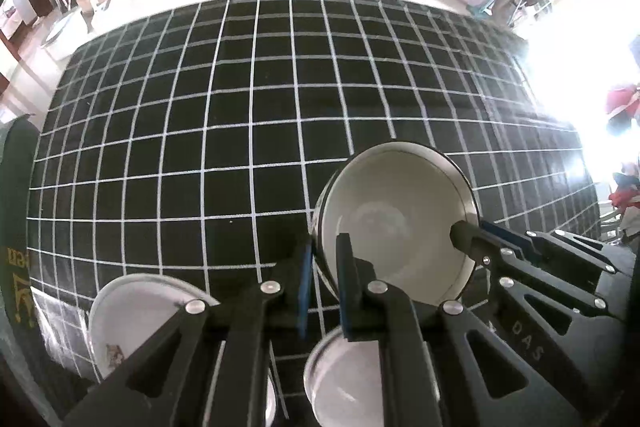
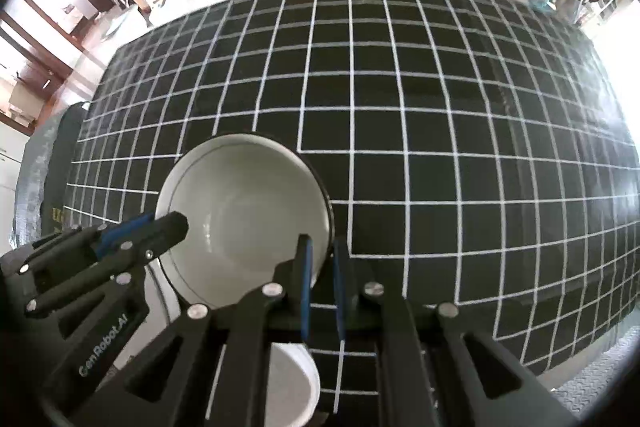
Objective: Organize plates and bowls
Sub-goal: 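Lift the floral-rimmed bowl with the left gripper over the white bowls, then lower the floral bowl into the white bowls and open the left gripper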
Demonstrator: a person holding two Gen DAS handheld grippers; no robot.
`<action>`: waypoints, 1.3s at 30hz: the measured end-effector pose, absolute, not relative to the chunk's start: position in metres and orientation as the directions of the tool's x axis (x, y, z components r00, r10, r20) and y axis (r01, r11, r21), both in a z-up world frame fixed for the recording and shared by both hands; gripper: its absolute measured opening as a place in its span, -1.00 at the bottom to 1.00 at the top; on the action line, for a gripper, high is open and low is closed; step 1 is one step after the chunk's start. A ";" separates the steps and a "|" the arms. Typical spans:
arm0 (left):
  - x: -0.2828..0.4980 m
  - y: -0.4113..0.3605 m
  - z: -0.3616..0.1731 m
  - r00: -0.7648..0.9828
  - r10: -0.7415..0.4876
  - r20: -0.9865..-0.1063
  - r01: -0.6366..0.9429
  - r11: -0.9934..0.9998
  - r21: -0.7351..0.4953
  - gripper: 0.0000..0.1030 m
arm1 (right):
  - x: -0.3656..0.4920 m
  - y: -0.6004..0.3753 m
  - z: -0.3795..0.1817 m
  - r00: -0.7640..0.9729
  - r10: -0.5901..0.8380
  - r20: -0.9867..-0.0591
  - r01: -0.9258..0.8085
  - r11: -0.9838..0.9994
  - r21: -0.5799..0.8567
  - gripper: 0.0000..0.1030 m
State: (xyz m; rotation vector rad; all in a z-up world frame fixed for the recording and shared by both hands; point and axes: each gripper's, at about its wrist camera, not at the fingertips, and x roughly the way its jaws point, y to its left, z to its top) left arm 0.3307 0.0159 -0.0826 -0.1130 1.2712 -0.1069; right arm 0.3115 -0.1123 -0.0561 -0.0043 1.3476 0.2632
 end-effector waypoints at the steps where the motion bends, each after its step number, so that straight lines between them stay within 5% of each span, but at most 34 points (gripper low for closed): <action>1: 0.327 0.014 -0.076 0.301 -0.143 -0.943 0.020 0.989 -0.144 -0.82 | 0.309 -0.111 -0.051 0.205 0.186 -0.961 -0.191 0.970 0.147 -0.74; 11: 0.268 -0.002 -0.040 0.357 -0.160 -0.920 0.032 0.987 -0.159 -0.82 | 0.263 -0.117 -0.016 0.271 0.179 -0.946 -0.210 0.970 0.123 -0.74; 39: 0.193 0.009 -0.104 0.279 -0.126 -0.952 0.003 0.991 -0.131 -0.80 | 0.215 -0.100 -0.071 0.184 0.138 -0.973 -0.255 0.963 0.089 -0.74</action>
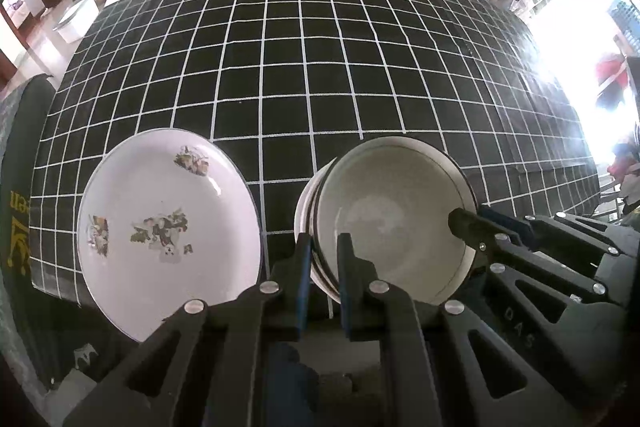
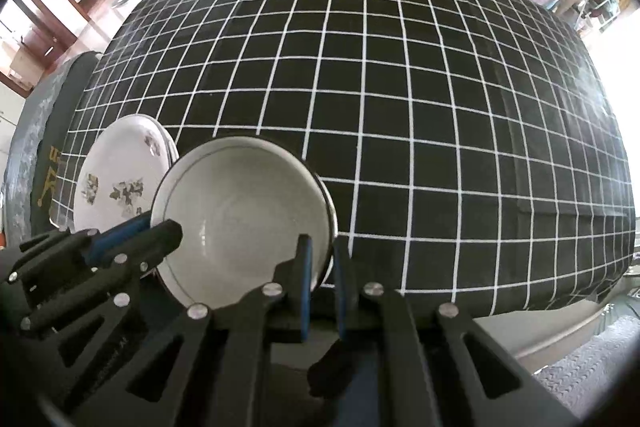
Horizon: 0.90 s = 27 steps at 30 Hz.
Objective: Organize plates and bowls
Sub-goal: 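Lower the floral bowl into the white bowls and open the left gripper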
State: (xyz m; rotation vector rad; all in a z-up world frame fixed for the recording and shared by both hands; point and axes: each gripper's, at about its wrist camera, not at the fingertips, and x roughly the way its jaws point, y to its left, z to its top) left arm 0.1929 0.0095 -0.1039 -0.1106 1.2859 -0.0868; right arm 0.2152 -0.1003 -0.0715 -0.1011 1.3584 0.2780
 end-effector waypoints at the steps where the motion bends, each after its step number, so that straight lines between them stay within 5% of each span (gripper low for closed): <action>1: 0.193 0.010 -0.105 0.278 -0.126 -0.952 0.001 0.991 -0.131 -0.80 | 0.215 -0.100 -0.072 0.183 0.137 -0.974 -0.256 0.963 0.087 -0.74; 19: 0.185 0.012 -0.094 0.306 -0.168 -0.937 0.027 0.985 -0.168 -0.75 | 0.213 -0.115 -0.054 0.242 0.183 -0.953 -0.272 0.955 0.115 -0.70; 21: 0.182 0.016 -0.089 0.314 -0.190 -0.930 0.019 0.981 -0.194 -0.61 | 0.212 -0.121 -0.047 0.253 0.209 -0.945 -0.266 0.954 0.140 -0.57; 27: 0.173 0.029 -0.079 0.341 -0.246 -0.907 0.022 0.967 -0.254 -0.32 | 0.212 -0.147 -0.032 0.266 0.316 -0.911 -0.201 0.942 0.268 0.25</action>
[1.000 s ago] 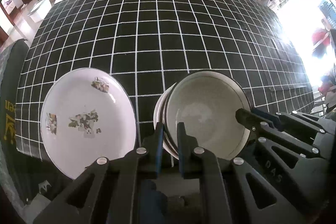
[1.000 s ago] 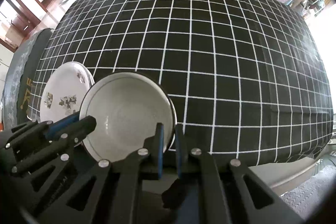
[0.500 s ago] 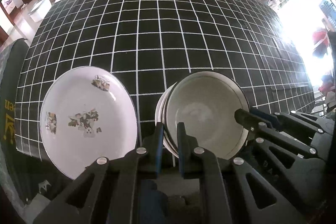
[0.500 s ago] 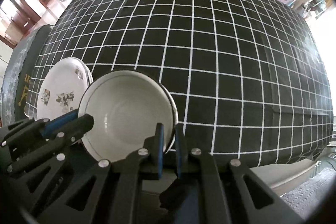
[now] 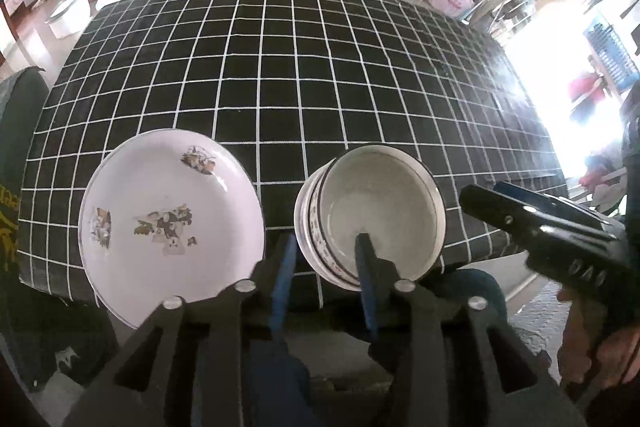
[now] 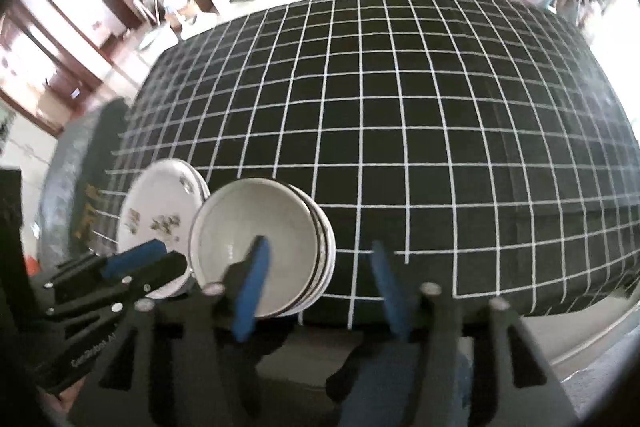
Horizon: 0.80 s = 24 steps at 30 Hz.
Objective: Organize plates and bowls
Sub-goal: 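Lower the floral bowl into the white bowls and open the left gripper, then grip the rim of the nested bowl stack with both grippers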
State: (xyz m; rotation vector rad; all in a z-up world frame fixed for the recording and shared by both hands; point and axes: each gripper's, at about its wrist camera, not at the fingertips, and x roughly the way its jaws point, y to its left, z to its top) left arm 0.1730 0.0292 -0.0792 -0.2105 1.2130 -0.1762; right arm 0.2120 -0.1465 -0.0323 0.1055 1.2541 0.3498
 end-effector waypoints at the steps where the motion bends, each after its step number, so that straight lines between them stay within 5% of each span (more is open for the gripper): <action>1: 0.171 0.033 -0.078 0.347 -0.272 -0.898 0.024 0.959 -0.282 -0.29 | 0.212 -0.150 -0.032 0.263 0.330 -0.906 -0.192 0.939 0.286 0.31; 5: 0.167 0.050 -0.077 0.384 -0.403 -0.831 0.020 0.903 -0.429 0.01 | 0.212 -0.159 -0.036 0.237 0.392 -0.889 -0.149 0.919 0.365 0.37; 8: 0.170 0.053 -0.084 0.372 -0.443 -0.816 0.041 0.886 -0.462 0.02 | 0.213 -0.161 -0.042 0.203 0.432 -0.879 -0.112 0.902 0.417 0.37; 13: 0.179 0.049 -0.100 0.332 -0.452 -0.828 0.076 0.888 -0.453 0.03 | 0.219 -0.157 -0.062 0.150 0.457 -0.877 -0.074 0.890 0.451 0.37; 16: 0.184 0.045 -0.109 0.311 -0.473 -0.824 0.108 0.879 -0.464 0.32 | 0.221 -0.154 -0.073 0.126 0.445 -0.887 -0.056 0.896 0.441 0.43; 24: 0.201 0.027 -0.132 0.265 -0.430 -0.863 0.156 0.902 -0.402 0.32 | 0.230 -0.155 -0.093 0.095 0.443 -0.892 -0.009 0.896 0.444 0.55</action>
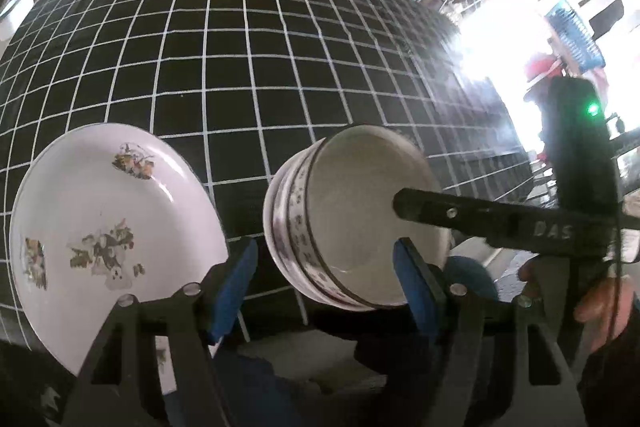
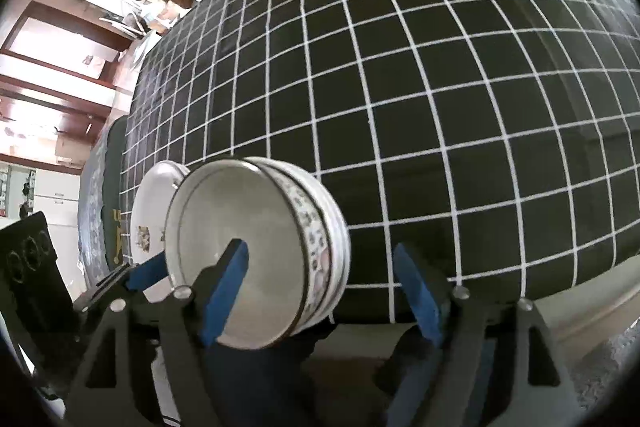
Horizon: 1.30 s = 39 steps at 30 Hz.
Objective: Organize plates and bowls
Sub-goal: 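Grip the rim of the nested bowl stack with both grippers, then lift the bowl stack with both grippers and carry it over the plates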
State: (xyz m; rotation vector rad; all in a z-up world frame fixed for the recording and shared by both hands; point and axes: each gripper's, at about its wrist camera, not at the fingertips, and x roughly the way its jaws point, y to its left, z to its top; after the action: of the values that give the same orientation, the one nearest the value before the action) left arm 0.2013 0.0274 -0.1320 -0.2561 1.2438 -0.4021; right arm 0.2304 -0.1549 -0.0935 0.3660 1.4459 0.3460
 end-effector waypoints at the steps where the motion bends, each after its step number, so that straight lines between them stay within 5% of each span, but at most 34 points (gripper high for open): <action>1: 0.203 0.026 -0.135 0.259 -0.429 -0.865 0.157 0.903 -0.400 0.32 | 0.230 -0.156 -0.094 0.098 0.443 -0.891 -0.005 0.895 0.445 0.58; 8: 0.212 0.014 -0.149 0.233 -0.426 -0.874 0.174 0.903 -0.394 0.37 | 0.234 -0.159 -0.106 0.079 0.476 -0.876 0.013 0.878 0.478 0.82; 39: 0.227 -0.017 -0.187 0.203 -0.372 -0.906 0.190 0.923 -0.336 0.50 | 0.230 -0.156 -0.134 0.013 0.479 -0.878 0.081 0.875 0.478 0.82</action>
State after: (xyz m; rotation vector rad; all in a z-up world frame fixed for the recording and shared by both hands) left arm 0.2270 -0.0167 -0.1865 -0.1627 1.3105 -0.3944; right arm 0.2296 -0.1561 -0.1338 0.4567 1.5419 0.3268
